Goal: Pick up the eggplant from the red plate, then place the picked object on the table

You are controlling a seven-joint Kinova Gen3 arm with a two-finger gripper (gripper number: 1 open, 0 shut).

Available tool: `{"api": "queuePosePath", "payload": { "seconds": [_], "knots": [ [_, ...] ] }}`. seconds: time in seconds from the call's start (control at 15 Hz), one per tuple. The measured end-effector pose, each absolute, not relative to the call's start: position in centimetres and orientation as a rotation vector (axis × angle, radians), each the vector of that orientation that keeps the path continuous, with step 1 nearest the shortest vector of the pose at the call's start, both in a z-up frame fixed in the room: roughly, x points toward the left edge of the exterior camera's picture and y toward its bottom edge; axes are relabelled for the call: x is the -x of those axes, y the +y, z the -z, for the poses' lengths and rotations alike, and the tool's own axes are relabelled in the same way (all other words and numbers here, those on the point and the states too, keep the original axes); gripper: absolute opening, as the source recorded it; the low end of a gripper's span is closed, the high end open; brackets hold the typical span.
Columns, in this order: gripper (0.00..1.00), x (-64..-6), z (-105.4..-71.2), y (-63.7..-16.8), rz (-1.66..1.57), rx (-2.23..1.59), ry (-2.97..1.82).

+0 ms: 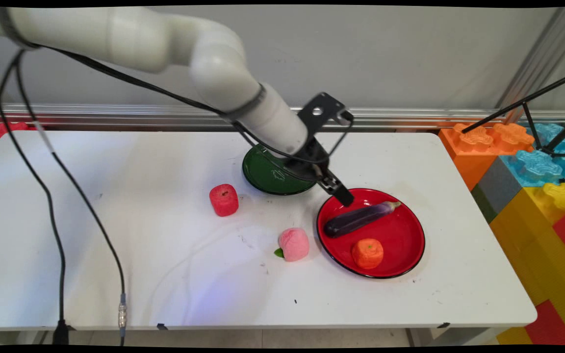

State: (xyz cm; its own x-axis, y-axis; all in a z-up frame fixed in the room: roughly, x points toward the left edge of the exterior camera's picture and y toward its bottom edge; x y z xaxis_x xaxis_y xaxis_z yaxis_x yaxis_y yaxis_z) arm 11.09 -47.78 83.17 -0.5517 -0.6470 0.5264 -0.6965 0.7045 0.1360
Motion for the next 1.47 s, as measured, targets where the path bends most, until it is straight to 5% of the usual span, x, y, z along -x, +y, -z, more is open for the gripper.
{"api": "queuePosePath", "payload": {
  "seconds": [0.6, 1.07, 1.13, 1.47],
  "knots": [
    [1.0, -7.3, -77.0, -50.2, -0.077, -0.959, -2.368],
    [1.0, -5.8, -75.2, -50.6, -0.067, -0.915, -2.376],
    [0.0, -5.7, -75.1, -50.6, -0.07, -0.907, -2.381],
    [0.0, -5.8, -74.5, -50.3, -0.077, -0.879, -2.409]
  ]
}}
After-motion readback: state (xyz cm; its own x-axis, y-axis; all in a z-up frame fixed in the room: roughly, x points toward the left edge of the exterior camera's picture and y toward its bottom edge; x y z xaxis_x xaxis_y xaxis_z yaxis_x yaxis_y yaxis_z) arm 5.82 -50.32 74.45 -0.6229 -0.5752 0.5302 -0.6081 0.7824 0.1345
